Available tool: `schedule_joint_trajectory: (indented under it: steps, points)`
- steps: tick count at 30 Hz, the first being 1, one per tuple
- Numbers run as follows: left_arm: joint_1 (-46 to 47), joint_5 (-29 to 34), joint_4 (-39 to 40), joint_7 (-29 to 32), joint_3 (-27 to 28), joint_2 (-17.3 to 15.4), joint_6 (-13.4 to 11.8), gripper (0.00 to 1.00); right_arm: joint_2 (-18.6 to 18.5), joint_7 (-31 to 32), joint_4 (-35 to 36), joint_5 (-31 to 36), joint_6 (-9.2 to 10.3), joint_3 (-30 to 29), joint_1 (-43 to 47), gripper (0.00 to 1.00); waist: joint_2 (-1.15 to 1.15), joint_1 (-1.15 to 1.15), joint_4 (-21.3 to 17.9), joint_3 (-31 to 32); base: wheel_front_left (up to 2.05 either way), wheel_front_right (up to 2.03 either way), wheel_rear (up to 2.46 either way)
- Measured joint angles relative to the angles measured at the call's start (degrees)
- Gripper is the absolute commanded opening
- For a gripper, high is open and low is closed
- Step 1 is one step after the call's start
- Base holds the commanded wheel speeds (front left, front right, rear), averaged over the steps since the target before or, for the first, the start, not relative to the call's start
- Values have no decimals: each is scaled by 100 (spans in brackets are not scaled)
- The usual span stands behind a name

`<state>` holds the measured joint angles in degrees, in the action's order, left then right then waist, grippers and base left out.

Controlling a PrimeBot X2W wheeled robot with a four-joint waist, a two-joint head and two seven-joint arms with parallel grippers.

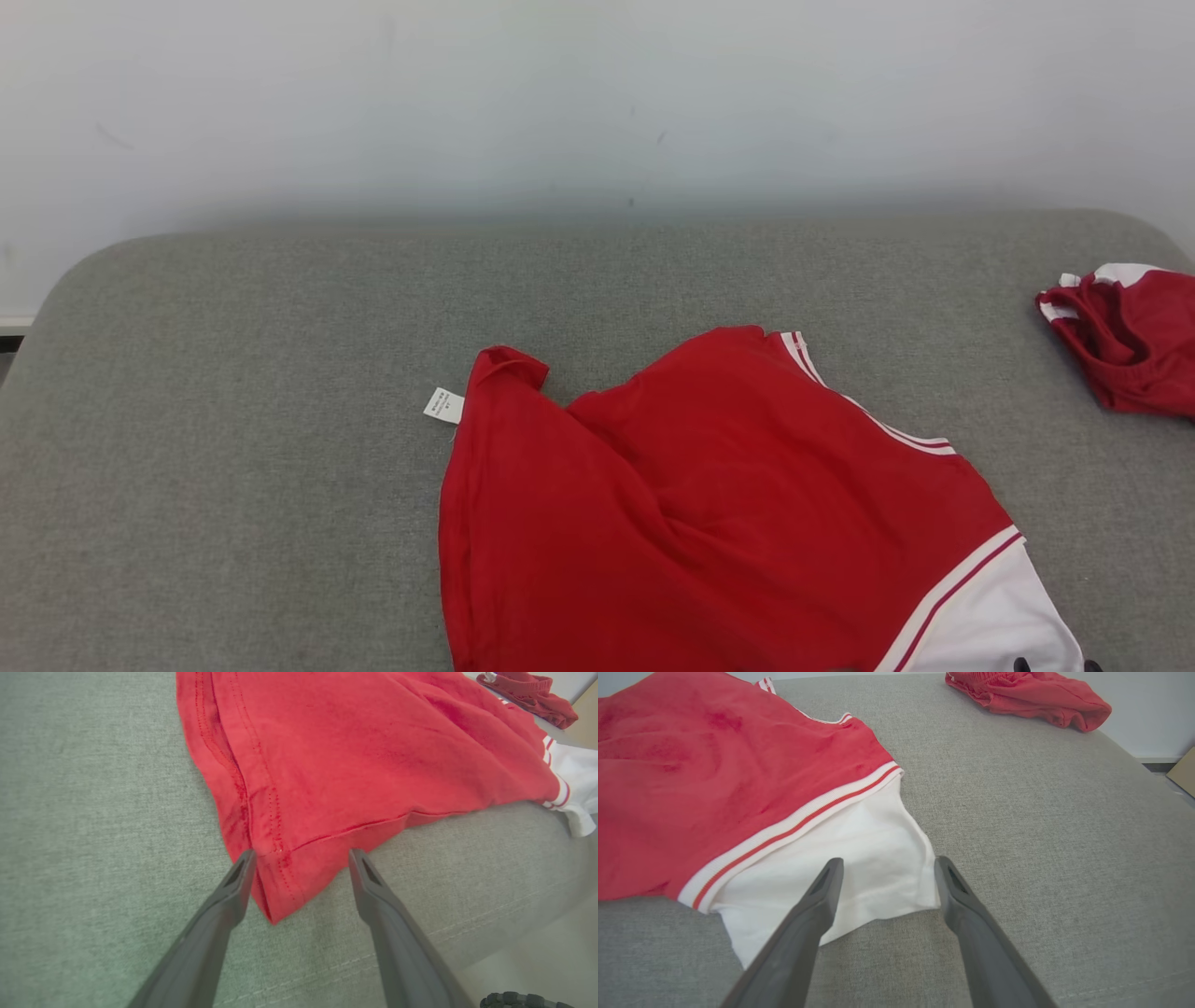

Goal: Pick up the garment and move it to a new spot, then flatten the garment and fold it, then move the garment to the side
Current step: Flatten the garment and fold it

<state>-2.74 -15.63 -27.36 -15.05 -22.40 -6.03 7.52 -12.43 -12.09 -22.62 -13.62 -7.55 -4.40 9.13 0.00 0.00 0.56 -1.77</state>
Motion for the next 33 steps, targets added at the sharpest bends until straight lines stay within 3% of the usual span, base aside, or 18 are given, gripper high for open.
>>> schedule_joint_trajectory:
  steps: [12, 30, 31, 32, 33]
  points:
    - [351, -242, -437, 0, -166, -21, 0, 100, -103, 86, -469, -4, 0, 154, -283, 100, 0, 0, -73, -106, 0, 0, 0]
    - [414, -481, -213, 0, -445, -31, 0, 100, -319, -27, -1089, 31, 0, 350, -742, 100, 0, 0, -51, -175, 0, 0, 0]
    - [414, -509, -203, 0, -448, -31, 0, 95, -328, -2, -1116, 36, 0, 396, -769, 100, 0, 0, -53, -171, 0, 0, 0]
    - [413, -516, -202, 1, -449, -31, 0, 53, -334, 26, -1148, 31, 0, 454, -801, 100, 0, 0, -54, -165, 0, 0, 0]
    - [411, -524, -204, 1, -446, -29, 0, 26, -342, 22, -1167, 24, 0, 511, -827, 86, 0, 0, -55, -159, 0, 0, 0]
